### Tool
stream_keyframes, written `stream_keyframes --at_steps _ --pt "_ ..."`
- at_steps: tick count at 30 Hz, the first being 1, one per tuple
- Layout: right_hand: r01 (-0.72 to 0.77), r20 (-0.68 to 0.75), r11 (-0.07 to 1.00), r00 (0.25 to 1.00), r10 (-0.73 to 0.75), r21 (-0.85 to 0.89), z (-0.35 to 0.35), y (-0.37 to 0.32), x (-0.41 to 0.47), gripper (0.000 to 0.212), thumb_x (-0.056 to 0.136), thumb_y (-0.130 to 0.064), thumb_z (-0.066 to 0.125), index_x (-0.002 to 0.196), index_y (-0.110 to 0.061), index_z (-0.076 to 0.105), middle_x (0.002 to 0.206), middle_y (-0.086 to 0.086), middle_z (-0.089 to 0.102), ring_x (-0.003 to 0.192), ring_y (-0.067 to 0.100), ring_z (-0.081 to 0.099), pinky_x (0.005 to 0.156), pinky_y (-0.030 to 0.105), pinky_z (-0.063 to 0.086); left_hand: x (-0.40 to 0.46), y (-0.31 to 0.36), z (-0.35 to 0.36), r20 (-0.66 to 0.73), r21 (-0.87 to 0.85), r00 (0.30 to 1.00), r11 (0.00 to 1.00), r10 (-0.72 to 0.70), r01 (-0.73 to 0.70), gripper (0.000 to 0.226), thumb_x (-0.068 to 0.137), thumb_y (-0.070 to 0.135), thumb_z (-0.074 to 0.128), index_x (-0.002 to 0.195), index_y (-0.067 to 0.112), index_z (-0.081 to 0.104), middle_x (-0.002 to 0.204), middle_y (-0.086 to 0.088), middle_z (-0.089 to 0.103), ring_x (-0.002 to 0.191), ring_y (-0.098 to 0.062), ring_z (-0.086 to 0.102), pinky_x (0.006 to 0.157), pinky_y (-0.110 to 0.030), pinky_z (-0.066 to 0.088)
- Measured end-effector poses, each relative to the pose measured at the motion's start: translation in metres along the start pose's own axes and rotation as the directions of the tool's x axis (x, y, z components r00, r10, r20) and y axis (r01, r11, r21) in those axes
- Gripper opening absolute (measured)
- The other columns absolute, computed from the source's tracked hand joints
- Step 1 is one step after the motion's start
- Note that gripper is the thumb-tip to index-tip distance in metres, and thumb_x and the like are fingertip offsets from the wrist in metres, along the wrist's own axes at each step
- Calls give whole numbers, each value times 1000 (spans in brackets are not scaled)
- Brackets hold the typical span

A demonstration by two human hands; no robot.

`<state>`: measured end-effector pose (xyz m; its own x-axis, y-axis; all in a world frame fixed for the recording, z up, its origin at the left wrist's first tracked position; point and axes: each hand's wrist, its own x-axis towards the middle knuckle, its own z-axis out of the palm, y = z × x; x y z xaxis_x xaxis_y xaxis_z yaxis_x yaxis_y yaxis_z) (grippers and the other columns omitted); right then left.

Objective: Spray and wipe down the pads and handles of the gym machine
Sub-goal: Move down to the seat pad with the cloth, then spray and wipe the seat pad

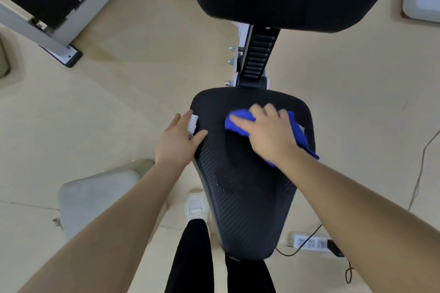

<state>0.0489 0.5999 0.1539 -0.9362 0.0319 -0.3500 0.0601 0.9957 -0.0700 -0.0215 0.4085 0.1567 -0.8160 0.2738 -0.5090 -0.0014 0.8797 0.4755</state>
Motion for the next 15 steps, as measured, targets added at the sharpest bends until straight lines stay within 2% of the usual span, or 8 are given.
stream_keyframes --at_steps 2,3,5,8,11,13,15 --pt "-178 54 981 983 174 72 -3 5 32 57 94 -18 39 142 -45 26 139 5 34 118 32 34 97 46 28 4 -6 3 1 -111 999 992 -52 52 44 88 37 55 130 29 45 116 3 58 104 -24 54 79 -29 39" --pt "-213 74 971 976 206 107 -5 4 38 55 95 -19 39 142 -45 27 140 4 34 119 32 34 99 46 28 5 -7 3 22 -147 997 986 -79 81 43 88 36 55 130 30 45 111 4 60 101 -23 55 80 -29 40" --pt "-176 92 971 982 163 161 -7 -4 25 52 93 -19 42 139 -43 35 134 5 40 112 32 39 93 44 32 5 -9 2 70 -184 992 976 -104 115 45 87 37 55 131 33 43 107 3 62 96 -25 57 83 -35 47" --pt "-5 -9 980 1000 7 201 -3 -31 -19 51 84 -18 51 131 -38 50 114 7 56 91 32 48 77 42 38 8 -8 -2 138 -178 983 974 -119 143 51 84 40 55 132 40 38 104 0 64 88 -29 61 80 -42 52" --pt "36 86 988 995 -49 150 -7 -33 -2 56 91 -21 44 141 -44 32 126 4 46 103 28 42 85 41 34 11 -7 -5 167 -178 978 972 -122 151 55 84 39 55 135 43 34 104 2 65 82 -30 62 80 -40 52" --pt "-3 81 992 997 -7 128 -8 -31 28 57 94 -21 38 143 -46 23 131 2 40 110 28 38 91 41 31 11 -9 -4 155 -193 981 971 -113 143 55 86 37 56 136 40 35 105 5 64 82 -29 61 79 -37 51" --pt "-88 47 988 995 83 124 -4 -32 62 57 94 -19 36 143 -46 22 138 3 37 115 29 36 95 43 29 10 -9 -3 145 -220 983 965 -112 142 54 87 35 57 136 39 36 102 8 61 78 -25 57 77 -34 50"
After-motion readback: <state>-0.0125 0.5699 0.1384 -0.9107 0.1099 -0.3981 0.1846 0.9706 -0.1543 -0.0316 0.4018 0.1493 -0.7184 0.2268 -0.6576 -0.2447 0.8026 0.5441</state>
